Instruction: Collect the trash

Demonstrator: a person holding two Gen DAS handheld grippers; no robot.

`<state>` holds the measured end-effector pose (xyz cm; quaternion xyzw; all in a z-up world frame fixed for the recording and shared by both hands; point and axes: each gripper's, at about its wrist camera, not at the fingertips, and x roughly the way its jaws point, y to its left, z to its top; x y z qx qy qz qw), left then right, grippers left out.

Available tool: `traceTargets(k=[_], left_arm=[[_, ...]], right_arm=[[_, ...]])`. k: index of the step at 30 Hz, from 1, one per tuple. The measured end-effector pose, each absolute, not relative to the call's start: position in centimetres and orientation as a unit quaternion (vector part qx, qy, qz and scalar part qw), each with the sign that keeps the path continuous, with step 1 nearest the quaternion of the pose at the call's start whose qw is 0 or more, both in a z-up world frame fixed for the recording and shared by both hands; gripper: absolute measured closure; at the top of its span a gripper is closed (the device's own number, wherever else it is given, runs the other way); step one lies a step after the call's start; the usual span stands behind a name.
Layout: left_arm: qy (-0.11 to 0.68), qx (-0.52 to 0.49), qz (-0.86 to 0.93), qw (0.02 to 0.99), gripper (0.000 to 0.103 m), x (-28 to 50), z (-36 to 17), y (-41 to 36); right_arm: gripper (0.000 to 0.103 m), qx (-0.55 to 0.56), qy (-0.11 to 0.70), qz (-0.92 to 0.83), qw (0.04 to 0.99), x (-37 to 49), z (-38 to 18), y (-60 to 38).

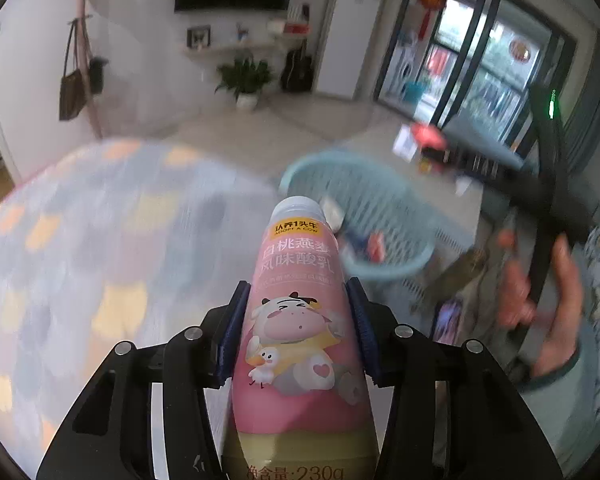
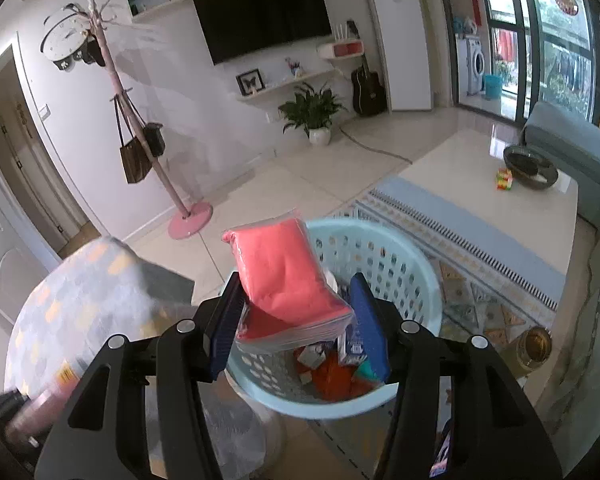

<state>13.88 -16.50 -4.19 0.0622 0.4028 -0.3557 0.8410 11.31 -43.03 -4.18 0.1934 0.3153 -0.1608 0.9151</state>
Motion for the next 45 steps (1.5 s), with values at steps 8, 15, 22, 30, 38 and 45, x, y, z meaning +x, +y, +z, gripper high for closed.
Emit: traceTargets(k=[8,15,22,30,38,45], left_arm=[[0.342,0.020,-0.399,0.851,0.056,17.6,-1.1,-22.0],[0.351,0.004,-0.424,0.835,0.056,20.8,-2.8,-27.6],[0.392,-0.006,-0.416,0.821,0.056,24.0,-6.0,-31.1],[0.393,-0.009,-0.403,0.827,0.040,24.5,-6.0,-29.4],[0.369,-0.013,-0.386,0.846,0.029,21.6,-3.7,-24.4],[0.325,-0.026,-0.352,0.877,0.021,17.8,-1.4,-17.6]], right_arm=[[0.052,0.181,0.293,-0.173,0.923,11.6,-2.7,-44.0],[0.052,0.176,0.309,-0.204,0.912,12.4,-4.3,-45.7],[0.051,0.190,0.344,-0.229,0.891,13.7,-6.9,-47.4],[0.041,0.204,0.364,-0.219,0.882,14.8,-8.1,-47.6],[0.041,0.194,0.354,-0.201,0.893,13.3,-6.1,-45.2],[0.033,0.170,0.332,-0.163,0.913,10.7,-3.2,-39.9]])
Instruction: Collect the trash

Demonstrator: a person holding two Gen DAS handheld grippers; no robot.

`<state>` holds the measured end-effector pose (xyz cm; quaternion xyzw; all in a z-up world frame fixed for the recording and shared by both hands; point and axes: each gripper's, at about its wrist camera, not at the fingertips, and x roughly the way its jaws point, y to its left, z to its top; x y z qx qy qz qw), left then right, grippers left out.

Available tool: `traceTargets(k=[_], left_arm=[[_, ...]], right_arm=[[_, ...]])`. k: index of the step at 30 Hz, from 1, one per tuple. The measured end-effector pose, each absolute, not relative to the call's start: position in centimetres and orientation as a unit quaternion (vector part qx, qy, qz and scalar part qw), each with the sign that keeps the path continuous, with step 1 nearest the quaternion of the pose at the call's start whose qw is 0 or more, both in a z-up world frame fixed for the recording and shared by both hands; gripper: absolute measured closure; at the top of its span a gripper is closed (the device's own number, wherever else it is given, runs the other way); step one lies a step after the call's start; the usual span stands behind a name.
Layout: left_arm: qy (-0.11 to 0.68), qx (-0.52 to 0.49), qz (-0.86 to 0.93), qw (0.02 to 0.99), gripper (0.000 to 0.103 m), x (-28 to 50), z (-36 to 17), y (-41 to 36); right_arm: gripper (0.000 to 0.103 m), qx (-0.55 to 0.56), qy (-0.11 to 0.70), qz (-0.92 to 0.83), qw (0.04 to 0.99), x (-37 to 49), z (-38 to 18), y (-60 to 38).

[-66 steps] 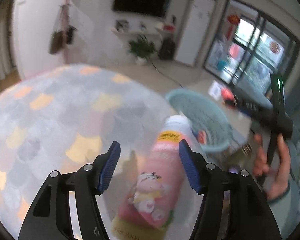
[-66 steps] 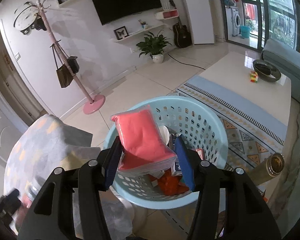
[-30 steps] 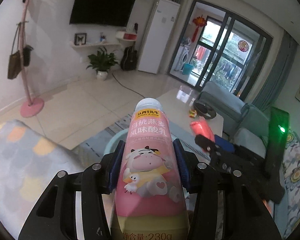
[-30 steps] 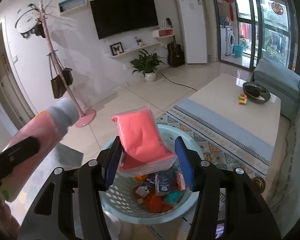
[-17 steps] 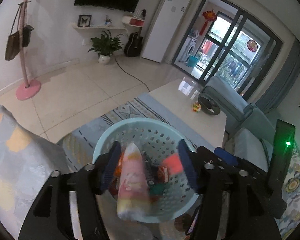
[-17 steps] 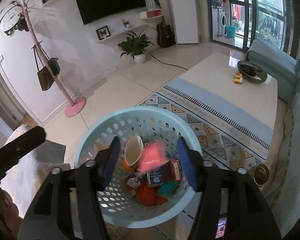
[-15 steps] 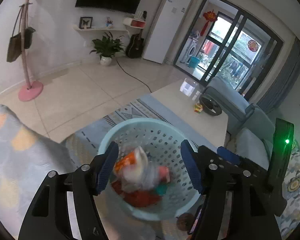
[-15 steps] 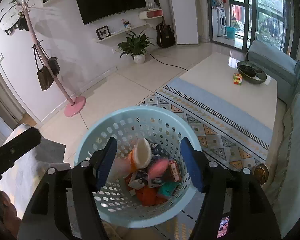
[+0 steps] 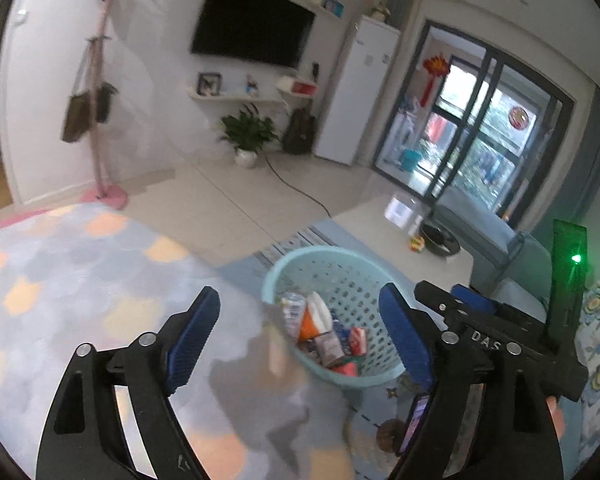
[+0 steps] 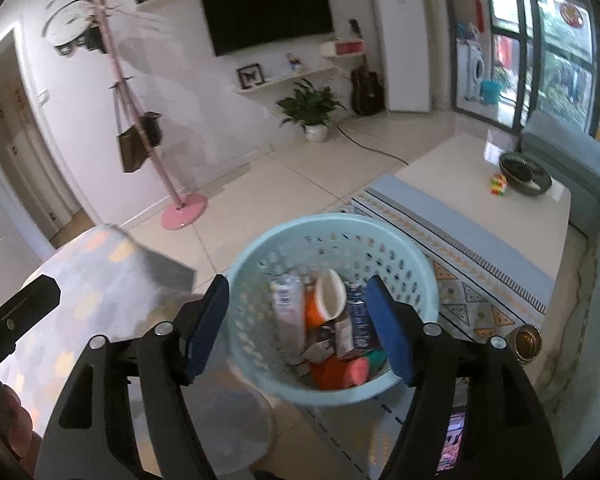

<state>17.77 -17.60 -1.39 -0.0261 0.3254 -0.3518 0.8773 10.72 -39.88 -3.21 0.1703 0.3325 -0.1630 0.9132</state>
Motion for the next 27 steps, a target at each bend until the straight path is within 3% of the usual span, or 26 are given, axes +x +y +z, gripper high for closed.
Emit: traceTargets(k=[16,22,27], left_arm=[[0.243,0.027,-0.156,0.957,0.019,10.0,-3.1,-7.8],[0.211,0.004,-0.145,0.967,0.018,8.8,-3.0,-6.7],[0.213,-0.014,-0.138,0.967,0.014,8.6,-3.1,-5.6]], right_arm=[[0.030,0.068,0.238,-0.199,0.948,4.0,-2.1,-27.1],[0.030,0.041,0.183,-0.219,0.957,2.2,-2.0,-25.3],[0.030,0.047,0.184,-0.221,0.957,2.3,-2.3,-25.0]])
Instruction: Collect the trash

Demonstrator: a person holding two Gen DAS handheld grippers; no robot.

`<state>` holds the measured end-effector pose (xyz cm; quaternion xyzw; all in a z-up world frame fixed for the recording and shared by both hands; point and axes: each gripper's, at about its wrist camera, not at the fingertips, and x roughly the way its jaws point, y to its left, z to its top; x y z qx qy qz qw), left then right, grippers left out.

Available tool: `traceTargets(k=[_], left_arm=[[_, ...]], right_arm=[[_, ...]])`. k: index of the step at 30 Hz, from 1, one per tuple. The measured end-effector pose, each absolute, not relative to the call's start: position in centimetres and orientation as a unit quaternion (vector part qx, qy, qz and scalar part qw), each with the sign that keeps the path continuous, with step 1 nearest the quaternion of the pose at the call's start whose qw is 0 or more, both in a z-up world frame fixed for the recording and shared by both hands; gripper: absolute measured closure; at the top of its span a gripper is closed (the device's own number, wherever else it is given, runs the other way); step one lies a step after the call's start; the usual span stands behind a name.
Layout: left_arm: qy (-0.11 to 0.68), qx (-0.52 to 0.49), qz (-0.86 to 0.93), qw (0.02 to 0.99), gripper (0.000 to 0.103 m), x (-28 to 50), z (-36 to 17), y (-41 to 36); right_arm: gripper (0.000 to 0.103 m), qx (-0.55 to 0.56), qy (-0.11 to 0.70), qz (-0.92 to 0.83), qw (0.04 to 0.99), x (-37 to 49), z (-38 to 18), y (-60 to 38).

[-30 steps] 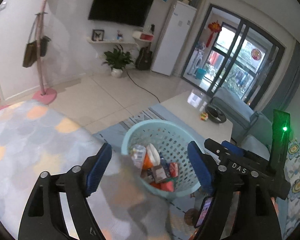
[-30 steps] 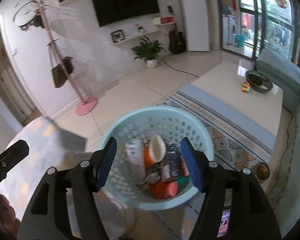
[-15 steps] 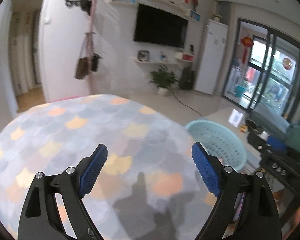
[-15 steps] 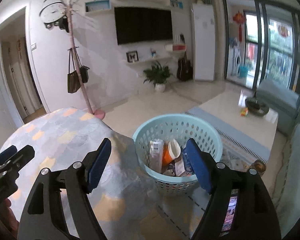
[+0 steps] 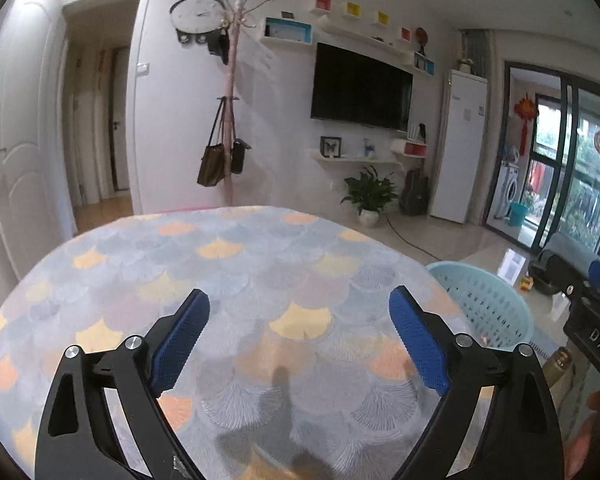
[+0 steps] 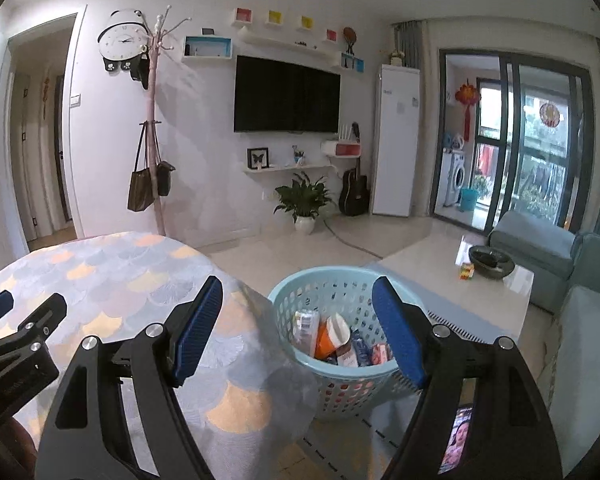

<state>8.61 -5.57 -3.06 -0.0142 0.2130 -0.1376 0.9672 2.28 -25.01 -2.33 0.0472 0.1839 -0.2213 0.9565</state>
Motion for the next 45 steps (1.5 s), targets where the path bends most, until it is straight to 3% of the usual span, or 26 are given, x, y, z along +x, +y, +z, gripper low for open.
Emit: traceTargets(k=[45], left_arm=[[0.223,-0.011,-0.135,0.965,0.011,8.9,-3.1,-5.9]], right_arm=[[0.030,0.078,0.192,-0.204,0.957,3.1,-3.0,-26.0]])
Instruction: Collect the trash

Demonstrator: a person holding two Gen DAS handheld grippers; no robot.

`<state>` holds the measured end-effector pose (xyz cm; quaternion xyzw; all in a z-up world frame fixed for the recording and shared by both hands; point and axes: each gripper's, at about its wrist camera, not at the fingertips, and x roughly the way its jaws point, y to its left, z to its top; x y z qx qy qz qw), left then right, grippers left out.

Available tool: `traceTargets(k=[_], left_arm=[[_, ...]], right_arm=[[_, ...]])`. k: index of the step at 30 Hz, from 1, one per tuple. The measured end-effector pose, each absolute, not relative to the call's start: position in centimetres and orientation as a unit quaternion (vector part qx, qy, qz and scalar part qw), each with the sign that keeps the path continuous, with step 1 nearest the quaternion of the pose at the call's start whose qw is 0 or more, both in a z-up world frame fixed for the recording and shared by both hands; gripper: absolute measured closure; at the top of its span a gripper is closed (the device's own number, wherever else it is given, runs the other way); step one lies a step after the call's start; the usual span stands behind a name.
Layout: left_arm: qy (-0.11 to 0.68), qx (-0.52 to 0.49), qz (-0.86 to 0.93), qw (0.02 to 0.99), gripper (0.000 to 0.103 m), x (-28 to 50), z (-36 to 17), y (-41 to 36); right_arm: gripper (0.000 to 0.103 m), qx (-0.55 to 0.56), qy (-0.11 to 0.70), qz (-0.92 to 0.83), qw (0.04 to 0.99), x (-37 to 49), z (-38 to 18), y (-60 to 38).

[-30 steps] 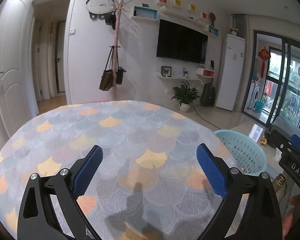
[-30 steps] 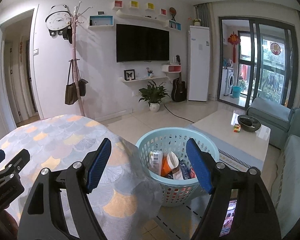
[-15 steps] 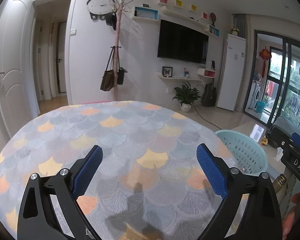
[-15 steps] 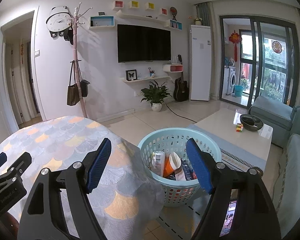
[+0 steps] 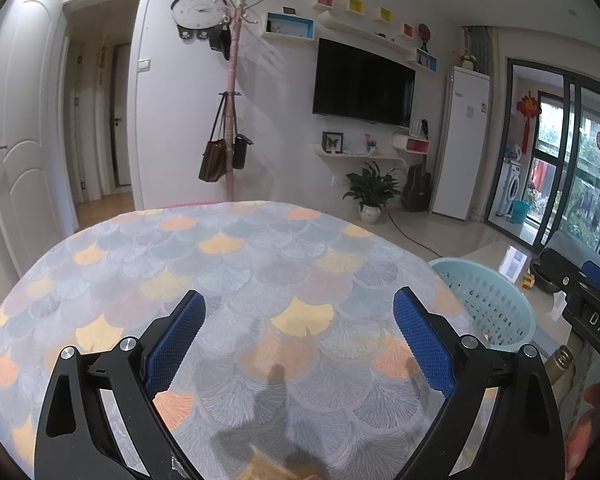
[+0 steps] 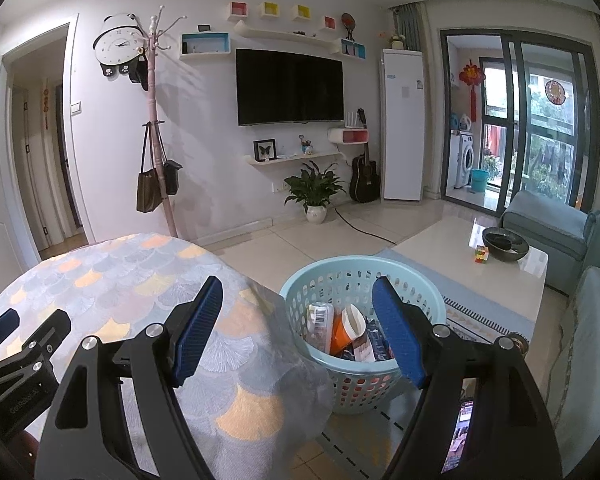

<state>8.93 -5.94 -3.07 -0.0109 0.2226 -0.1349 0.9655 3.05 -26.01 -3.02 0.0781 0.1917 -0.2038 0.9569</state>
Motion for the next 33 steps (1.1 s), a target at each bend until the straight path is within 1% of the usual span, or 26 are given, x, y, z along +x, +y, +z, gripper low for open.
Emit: traceTargets(k=[33], left_arm=[[0.224,-0.005,-0.141,0.964,0.011,8.82,-3.09,-6.27]], right_arm=[[0.030,0.086,0.199,-0.207,0.954,3.04,-3.32,-26.20]])
